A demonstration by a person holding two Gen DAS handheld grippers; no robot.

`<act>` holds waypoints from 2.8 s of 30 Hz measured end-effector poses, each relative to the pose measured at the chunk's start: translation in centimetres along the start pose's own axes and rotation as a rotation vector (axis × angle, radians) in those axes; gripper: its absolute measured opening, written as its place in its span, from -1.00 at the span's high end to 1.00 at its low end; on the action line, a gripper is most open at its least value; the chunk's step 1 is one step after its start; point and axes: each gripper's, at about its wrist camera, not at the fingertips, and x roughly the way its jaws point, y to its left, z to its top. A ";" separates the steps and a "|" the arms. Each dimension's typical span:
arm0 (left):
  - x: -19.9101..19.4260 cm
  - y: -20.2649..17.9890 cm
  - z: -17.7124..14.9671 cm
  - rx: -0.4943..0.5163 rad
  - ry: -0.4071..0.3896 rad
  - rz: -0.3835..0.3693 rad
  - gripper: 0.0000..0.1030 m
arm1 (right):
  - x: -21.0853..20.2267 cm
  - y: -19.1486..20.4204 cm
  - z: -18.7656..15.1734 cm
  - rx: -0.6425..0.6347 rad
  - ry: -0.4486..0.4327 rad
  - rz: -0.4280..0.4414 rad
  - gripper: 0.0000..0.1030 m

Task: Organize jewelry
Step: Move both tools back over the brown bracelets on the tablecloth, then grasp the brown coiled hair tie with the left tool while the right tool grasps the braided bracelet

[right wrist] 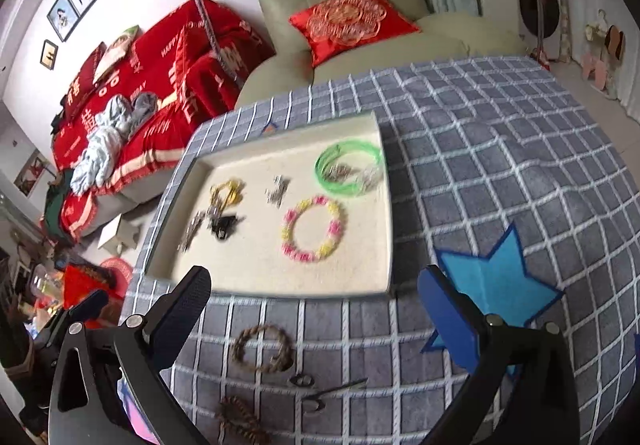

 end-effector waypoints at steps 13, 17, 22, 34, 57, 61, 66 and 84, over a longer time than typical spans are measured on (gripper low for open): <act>-2.4 -2.3 -2.9 0.076 0.004 0.043 -1.00 | -1.4 0.4 -2.1 -0.039 0.010 -0.036 -1.00; -2.6 -2.3 -3.6 0.065 0.024 0.031 -1.00 | -1.7 0.6 -3.0 -0.060 0.009 -0.037 -1.00; -3.2 -3.0 -4.4 0.095 0.031 0.006 -1.00 | -1.9 0.7 -3.8 -0.069 0.011 -0.039 -1.00; -2.6 -2.1 -7.1 0.038 0.081 -0.036 -1.00 | -2.3 0.1 -6.2 -0.043 0.051 -0.010 -1.00; 0.5 -2.2 -8.5 0.026 0.152 -0.052 -1.00 | 3.1 1.4 -6.1 -0.146 0.165 -0.024 -0.85; 1.0 -2.2 -8.5 0.019 0.165 -0.053 -1.00 | 4.1 1.9 -5.8 -0.171 0.182 -0.014 -0.75; 0.7 -2.2 -8.7 0.021 0.165 -0.055 -1.00 | 4.3 3.2 -6.1 -0.266 0.193 0.009 -0.56; 0.2 -0.9 -8.8 0.000 0.160 -0.035 -1.00 | 6.4 5.2 -6.6 -0.355 0.192 -0.105 0.03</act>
